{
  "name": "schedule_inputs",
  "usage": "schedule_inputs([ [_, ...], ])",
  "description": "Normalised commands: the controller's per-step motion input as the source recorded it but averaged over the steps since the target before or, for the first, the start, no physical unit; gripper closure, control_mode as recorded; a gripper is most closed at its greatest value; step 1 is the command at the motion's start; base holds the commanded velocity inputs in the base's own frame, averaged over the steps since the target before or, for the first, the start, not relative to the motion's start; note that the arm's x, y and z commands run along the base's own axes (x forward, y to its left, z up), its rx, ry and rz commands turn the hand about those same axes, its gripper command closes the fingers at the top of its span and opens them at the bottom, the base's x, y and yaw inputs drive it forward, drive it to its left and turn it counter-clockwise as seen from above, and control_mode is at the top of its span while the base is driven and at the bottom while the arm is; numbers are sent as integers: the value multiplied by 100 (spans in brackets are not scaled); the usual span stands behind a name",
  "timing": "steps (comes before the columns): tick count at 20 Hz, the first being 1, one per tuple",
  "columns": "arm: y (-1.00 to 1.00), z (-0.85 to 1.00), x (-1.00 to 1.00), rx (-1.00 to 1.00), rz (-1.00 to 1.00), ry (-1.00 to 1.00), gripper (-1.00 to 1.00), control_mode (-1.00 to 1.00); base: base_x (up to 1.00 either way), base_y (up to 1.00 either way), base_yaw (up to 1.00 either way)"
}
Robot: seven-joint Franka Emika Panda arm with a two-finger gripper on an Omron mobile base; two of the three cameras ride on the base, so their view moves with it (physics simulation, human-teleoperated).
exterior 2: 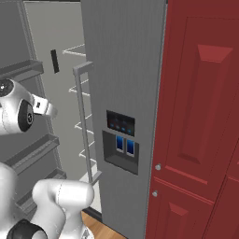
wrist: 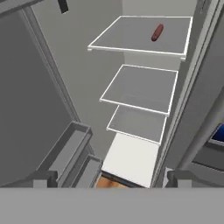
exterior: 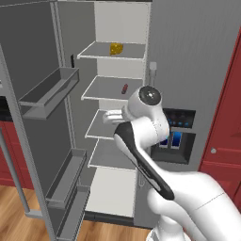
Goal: Retrieve the sausage and cheese from the fridge and place them on the cutting board on the counter.
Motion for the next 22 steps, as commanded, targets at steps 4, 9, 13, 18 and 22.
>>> schedule_inputs([
  [4,-86,0,-30,4,7,6,-100,-100,0,0,0],
  [9,-24,0,-1,5,0,2,-100,100,0,0,0],
  [13,0,0,0,0,0,0,-100,100,0,22,-34],
  [18,0,0,0,0,0,0,-100,100,8,47,-53],
  [22,0,0,0,0,0,0,-100,100,0,78,-45],
])
